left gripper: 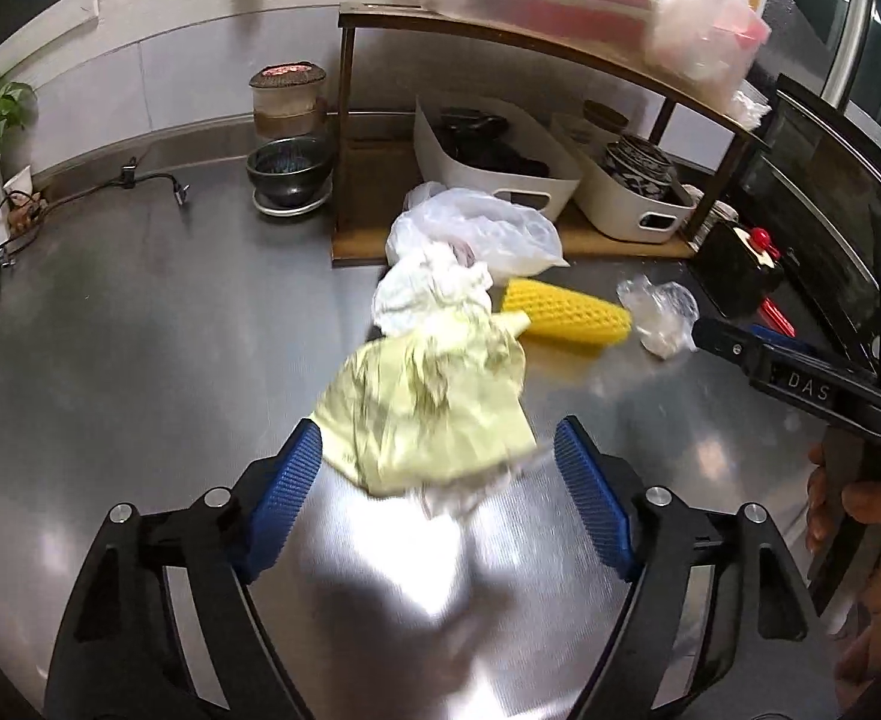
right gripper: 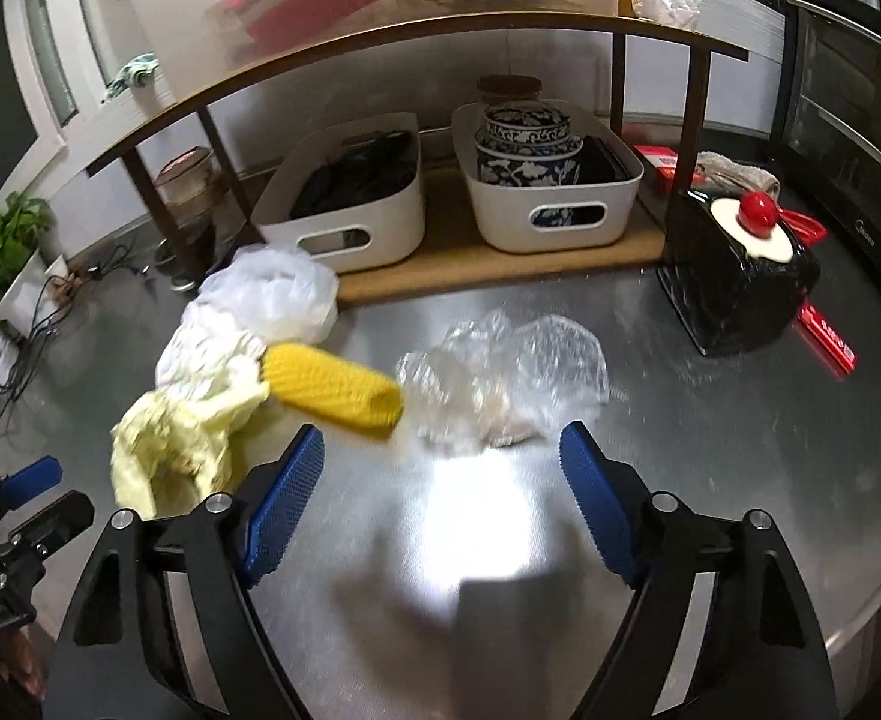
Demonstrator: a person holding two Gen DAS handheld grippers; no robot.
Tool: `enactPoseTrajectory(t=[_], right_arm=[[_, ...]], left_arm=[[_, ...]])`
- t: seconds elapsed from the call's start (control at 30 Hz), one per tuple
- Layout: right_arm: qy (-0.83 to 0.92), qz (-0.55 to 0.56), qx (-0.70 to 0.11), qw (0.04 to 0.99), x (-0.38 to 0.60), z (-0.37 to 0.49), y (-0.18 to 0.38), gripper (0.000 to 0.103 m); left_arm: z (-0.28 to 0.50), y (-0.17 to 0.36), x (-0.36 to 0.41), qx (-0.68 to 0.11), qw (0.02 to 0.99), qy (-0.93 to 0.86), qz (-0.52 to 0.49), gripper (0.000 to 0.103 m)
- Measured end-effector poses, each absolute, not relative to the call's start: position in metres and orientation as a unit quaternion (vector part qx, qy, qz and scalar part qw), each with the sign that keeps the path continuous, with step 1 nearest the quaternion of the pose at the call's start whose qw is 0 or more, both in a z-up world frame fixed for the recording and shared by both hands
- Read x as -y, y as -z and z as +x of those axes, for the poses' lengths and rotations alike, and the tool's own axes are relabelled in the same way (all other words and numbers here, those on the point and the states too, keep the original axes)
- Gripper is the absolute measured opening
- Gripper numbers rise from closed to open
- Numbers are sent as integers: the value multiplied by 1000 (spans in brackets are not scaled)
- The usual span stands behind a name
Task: Collect trash
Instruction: 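Grasp the pale yellow crumpled paper with left tool while right tool grasps clear plastic bag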
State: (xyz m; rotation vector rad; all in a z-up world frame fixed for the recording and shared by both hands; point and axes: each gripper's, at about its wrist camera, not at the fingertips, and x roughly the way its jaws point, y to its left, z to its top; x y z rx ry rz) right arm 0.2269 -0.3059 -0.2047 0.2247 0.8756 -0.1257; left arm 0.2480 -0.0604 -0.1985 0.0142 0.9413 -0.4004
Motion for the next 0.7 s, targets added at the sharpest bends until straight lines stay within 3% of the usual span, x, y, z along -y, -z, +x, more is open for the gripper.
enactPoseTrajectory(t=[0.27, 0.47, 0.53, 0.63, 0.7], right_arm=[[56, 82, -435, 895, 307, 258, 222, 77], [55, 78, -460, 883, 307, 269, 240, 43], [56, 74, -465, 881, 308, 268, 244, 24], [54, 67, -467, 880, 307, 266, 244, 10], [54, 67, -466, 881, 308, 263, 244, 7]], left_arm=[[282, 215, 77, -468, 864, 184, 17, 74], [294, 231, 82, -491, 850, 188, 23, 64], [295, 235, 84, -496, 847, 192, 27, 60], [296, 238, 85, -495, 846, 196, 36, 54], [296, 238, 84, -493, 847, 198, 37, 44]])
